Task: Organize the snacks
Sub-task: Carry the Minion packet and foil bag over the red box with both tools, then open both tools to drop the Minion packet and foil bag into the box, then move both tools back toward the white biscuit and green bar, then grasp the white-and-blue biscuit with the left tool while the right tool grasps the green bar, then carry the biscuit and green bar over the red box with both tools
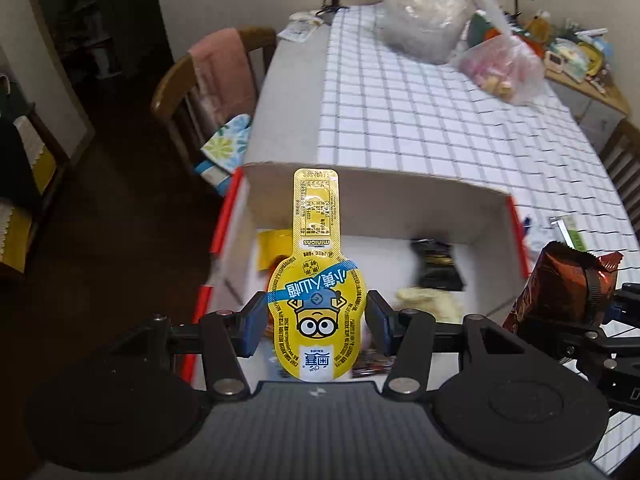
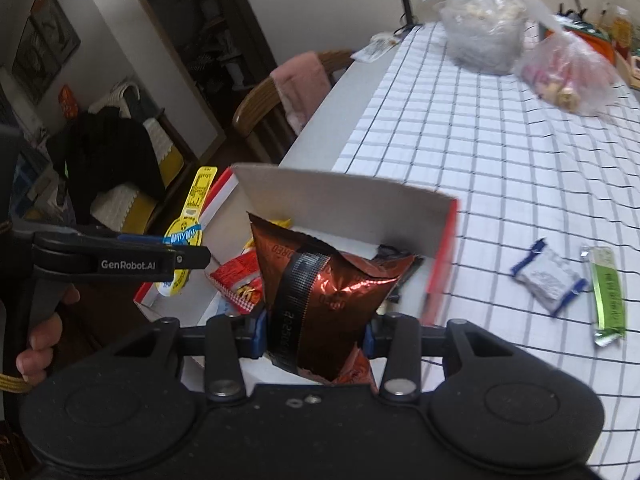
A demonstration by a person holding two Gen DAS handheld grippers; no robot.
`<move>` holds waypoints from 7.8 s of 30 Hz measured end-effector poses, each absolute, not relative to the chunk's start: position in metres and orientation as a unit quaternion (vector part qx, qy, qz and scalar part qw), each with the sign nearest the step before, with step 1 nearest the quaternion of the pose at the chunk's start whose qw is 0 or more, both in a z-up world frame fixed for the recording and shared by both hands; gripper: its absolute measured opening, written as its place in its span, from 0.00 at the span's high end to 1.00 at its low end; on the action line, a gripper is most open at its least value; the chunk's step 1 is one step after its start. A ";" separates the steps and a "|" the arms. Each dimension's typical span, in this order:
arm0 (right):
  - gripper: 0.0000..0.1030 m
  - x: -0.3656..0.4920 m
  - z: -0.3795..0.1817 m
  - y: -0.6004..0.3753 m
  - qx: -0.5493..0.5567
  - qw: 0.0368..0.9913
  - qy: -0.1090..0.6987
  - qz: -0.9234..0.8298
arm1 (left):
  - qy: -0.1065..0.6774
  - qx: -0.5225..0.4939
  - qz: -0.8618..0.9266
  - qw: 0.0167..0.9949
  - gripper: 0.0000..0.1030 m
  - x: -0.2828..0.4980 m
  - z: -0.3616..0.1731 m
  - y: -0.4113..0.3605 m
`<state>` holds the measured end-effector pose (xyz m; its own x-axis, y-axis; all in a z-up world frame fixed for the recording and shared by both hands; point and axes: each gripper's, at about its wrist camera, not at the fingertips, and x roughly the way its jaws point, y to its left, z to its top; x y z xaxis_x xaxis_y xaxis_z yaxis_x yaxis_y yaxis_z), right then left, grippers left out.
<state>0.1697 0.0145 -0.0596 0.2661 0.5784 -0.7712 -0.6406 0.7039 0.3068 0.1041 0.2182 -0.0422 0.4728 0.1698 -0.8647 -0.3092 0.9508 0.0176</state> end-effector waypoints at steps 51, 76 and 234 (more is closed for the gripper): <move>0.24 0.158 -0.079 0.041 -0.060 0.792 0.478 0.374 | 0.512 -0.044 0.101 0.852 0.42 0.090 -0.084 0.225; 0.03 0.165 -0.026 -0.074 -0.009 0.840 0.400 0.367 | 0.415 -0.032 0.045 0.908 0.25 0.087 -0.025 0.130; 0.60 0.197 -0.089 0.066 -0.114 0.794 0.484 0.349 | 0.526 -0.091 0.151 0.832 0.54 0.118 -0.066 0.246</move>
